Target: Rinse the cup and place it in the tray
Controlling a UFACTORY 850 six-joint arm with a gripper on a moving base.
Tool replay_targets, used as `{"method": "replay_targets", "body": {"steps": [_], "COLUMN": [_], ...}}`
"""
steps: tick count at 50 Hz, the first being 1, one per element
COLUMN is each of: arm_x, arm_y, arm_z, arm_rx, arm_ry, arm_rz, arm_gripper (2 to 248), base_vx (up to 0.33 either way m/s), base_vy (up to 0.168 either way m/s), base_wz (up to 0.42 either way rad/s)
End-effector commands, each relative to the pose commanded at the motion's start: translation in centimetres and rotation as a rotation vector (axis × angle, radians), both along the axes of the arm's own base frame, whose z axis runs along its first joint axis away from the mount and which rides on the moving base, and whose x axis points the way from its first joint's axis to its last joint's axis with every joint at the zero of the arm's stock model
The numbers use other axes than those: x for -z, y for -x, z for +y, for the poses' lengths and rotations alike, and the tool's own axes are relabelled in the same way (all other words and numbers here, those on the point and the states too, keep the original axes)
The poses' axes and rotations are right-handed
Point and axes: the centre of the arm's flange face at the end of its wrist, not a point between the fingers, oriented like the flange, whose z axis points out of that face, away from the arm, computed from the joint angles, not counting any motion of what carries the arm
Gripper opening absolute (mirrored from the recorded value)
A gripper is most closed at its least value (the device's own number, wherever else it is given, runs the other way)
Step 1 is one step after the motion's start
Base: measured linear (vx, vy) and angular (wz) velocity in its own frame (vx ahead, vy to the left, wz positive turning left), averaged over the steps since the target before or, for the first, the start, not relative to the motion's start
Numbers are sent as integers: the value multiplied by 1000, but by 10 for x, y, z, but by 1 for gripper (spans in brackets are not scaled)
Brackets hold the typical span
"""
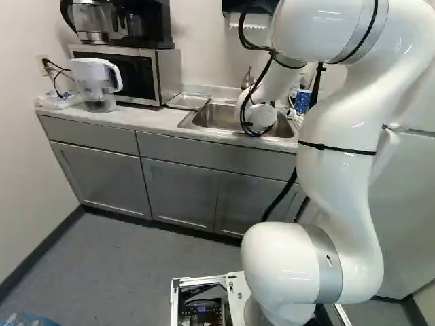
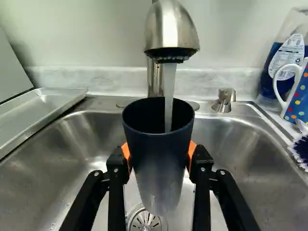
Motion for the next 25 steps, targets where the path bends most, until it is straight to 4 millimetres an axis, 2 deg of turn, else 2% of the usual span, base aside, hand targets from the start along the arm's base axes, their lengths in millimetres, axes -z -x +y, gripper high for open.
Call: {"method": "replay_targets", "body": {"steps": [25], "arm_x": [0], "arm_y": [0], "arm_z": [0], "arm_rx": [0], "arm_ry": [0], "arm_rz": [0], "arm_gripper": [125], "base_vx": [0], "base_vy": [0], "base_wz": [0]}}
